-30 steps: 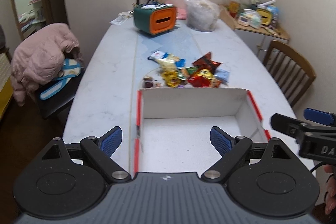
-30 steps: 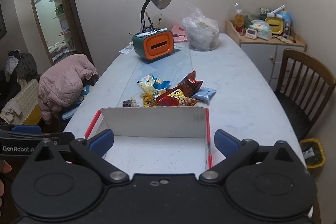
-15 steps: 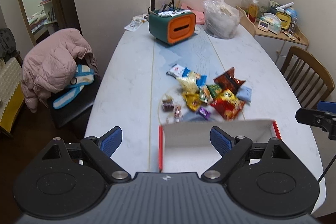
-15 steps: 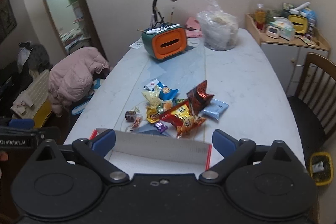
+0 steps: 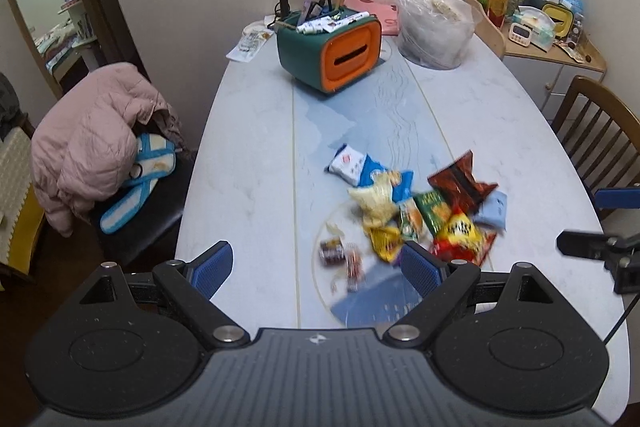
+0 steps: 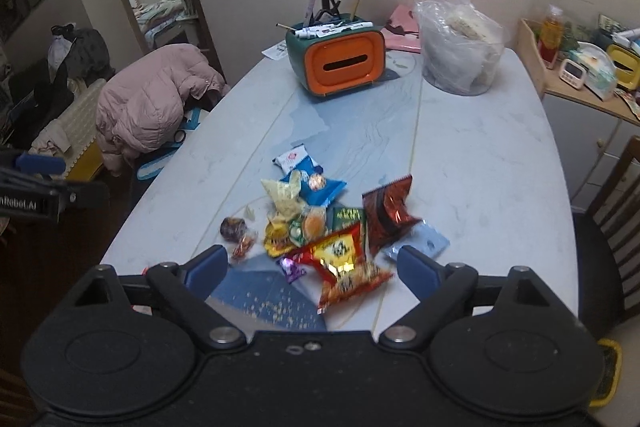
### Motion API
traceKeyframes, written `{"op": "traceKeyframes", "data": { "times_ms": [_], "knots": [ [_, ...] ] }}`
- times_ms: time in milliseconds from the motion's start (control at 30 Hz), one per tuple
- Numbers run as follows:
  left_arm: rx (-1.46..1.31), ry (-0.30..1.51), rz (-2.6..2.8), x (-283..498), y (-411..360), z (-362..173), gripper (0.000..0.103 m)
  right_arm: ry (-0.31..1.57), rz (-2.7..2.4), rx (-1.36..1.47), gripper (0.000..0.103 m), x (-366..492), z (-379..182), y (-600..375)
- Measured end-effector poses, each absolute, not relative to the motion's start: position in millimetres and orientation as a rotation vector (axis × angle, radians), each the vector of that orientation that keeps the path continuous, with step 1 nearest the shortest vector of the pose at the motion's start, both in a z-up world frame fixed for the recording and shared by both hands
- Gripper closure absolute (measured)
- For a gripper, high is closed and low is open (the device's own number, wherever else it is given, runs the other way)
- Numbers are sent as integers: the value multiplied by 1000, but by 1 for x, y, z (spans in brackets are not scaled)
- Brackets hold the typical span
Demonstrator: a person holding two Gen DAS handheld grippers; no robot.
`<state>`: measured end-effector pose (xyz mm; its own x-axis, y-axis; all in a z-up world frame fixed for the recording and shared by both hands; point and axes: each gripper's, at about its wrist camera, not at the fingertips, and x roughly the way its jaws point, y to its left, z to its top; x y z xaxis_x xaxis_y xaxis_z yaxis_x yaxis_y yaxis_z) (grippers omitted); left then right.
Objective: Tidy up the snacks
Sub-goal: 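Grasp the red-yellow Wangwang bag with the right tool while the left grasps a sweet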
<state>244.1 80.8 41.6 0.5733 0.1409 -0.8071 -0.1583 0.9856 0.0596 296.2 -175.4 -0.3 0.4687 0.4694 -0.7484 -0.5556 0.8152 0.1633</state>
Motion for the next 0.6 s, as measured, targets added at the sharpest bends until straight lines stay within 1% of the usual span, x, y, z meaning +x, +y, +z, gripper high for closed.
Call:
{"op": "traceKeyframes", "data": {
  "times_ms": [133,333,600],
  "knots": [
    [-5,992,157,274,81,25,12,899,662,-133,12,320,-14,-162],
    [-36,1148,123,317,82,-28,12,956,704,-229,17,349,-56,-139],
    [-135,1315,111,355,85,-97,12,1043,739,-341,21,373,-111,-122]
  ]
}}
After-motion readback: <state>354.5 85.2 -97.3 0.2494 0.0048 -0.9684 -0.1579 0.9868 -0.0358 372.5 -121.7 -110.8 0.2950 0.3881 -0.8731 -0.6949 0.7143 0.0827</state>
